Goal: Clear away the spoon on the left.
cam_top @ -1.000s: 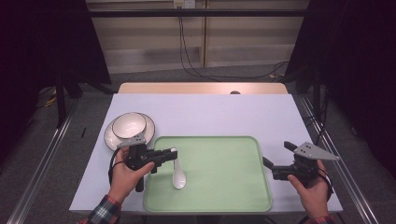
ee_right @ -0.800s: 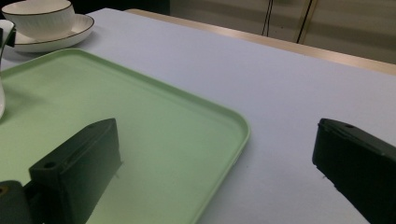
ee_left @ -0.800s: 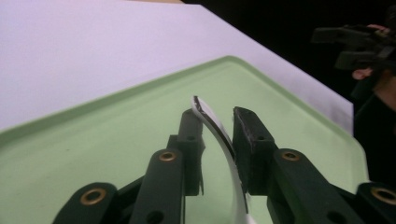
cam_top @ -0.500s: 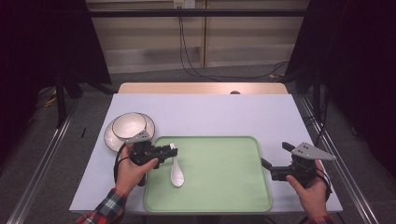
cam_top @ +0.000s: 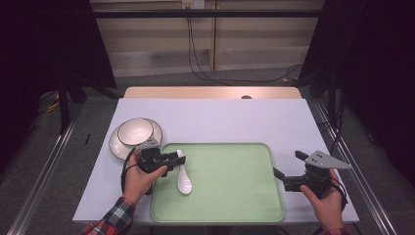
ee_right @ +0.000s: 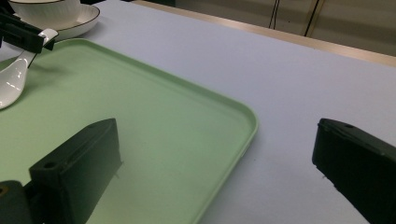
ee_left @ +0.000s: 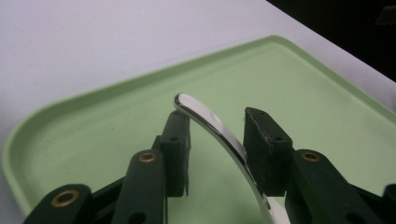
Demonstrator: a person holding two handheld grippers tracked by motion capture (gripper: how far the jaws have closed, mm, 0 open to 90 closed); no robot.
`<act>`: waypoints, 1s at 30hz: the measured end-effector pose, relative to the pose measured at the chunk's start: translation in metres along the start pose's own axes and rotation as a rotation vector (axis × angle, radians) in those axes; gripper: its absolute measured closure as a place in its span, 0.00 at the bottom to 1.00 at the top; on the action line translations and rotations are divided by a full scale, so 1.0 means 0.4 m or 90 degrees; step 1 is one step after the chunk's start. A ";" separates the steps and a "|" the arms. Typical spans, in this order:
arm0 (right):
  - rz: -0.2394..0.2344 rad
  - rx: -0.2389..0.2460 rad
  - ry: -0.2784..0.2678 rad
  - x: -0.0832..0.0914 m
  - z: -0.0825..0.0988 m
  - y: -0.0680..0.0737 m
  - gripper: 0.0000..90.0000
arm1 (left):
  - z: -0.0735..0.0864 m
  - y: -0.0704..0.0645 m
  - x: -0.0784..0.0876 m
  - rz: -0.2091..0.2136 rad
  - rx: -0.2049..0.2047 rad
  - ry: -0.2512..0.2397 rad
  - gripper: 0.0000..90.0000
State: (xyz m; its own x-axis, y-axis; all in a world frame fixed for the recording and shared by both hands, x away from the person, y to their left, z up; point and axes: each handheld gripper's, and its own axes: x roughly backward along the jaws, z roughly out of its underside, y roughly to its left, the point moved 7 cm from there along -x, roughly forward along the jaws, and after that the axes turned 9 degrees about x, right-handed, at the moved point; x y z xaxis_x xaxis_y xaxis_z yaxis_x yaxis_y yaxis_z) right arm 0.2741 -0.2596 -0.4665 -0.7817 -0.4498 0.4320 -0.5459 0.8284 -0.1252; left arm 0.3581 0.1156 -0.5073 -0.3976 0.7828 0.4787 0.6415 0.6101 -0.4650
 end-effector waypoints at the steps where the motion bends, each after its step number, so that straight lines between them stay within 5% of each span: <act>1: 0.001 0.000 -0.002 0.000 0.000 0.000 0.01 | 0.002 0.002 -0.001 -0.006 0.003 0.003 0.67; 13: -0.009 0.009 0.004 -0.003 0.001 0.010 0.01 | 0.020 0.011 -0.010 -0.039 -0.002 0.027 0.57; 30: -0.011 0.015 0.001 -0.002 -0.001 0.010 0.01 | 0.016 0.015 -0.006 -0.049 -0.017 0.034 0.40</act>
State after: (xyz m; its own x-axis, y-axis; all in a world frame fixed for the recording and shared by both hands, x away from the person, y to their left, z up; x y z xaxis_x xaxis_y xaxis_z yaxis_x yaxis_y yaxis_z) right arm 0.2726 -0.2557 -0.4671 -0.7718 -0.4632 0.4356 -0.5661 0.8125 -0.1391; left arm 0.3585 0.1182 -0.5161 -0.4117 0.7252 0.5518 0.6277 0.6647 -0.4052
